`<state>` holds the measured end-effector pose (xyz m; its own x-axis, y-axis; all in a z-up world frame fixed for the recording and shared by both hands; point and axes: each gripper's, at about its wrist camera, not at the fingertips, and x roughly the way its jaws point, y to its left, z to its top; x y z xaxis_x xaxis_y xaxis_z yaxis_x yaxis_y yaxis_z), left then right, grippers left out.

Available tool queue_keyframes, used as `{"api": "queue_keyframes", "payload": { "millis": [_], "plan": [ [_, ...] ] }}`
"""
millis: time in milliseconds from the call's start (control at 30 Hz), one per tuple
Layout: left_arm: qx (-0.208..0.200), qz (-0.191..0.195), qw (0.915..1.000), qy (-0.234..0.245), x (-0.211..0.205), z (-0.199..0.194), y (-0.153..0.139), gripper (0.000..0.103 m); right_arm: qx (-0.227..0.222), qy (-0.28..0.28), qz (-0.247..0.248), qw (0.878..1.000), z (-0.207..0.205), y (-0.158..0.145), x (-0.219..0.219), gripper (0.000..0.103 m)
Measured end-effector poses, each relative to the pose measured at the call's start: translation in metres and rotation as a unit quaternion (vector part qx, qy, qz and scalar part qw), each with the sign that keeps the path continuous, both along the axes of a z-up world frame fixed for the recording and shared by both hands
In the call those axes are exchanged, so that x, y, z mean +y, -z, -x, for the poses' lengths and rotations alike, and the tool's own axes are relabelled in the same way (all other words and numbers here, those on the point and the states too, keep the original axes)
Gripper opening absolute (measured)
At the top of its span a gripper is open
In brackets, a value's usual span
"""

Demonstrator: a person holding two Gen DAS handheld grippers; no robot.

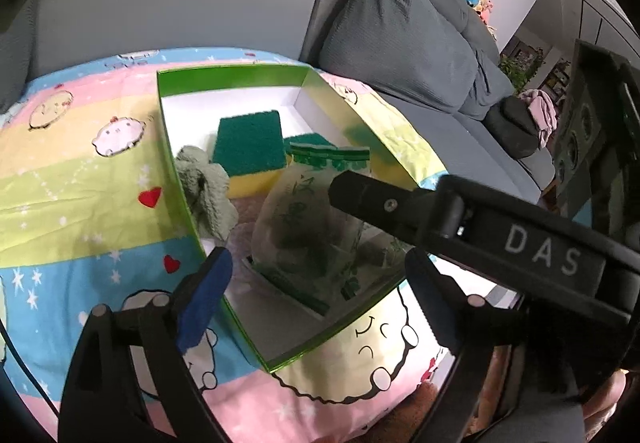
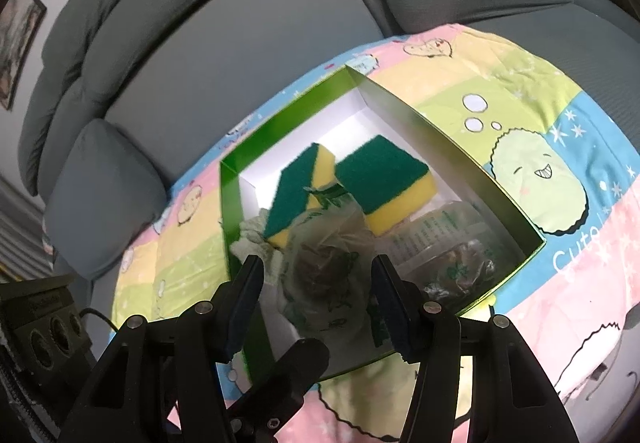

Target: Organize objects

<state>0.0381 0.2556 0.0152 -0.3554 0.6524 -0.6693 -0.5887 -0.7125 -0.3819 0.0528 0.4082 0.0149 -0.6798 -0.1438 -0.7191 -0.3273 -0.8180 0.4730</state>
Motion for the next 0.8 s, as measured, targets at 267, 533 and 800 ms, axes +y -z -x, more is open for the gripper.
{"api": "queue_keyframes", "payload": {
  "millis": [267, 533, 800],
  "plan": [
    [0.04, 0.014, 0.9991, -0.011, -0.009, -0.009, -0.011, 0.093, 0.05, -0.007, -0.041, 0.998, -0.01, -0.021, -0.015, 0.059],
    [0.071, 0.029, 0.9967, -0.028, -0.02, -0.01, -0.017, 0.098, 0.092, 0.003, -0.071, 0.993, -0.021, -0.034, -0.024, 0.081],
    [0.084, 0.03, 0.9954, -0.036, -0.029, -0.014, -0.021, 0.098, 0.09, 0.022, -0.078, 0.993, -0.024, -0.034, -0.026, 0.084]
  ]
}}
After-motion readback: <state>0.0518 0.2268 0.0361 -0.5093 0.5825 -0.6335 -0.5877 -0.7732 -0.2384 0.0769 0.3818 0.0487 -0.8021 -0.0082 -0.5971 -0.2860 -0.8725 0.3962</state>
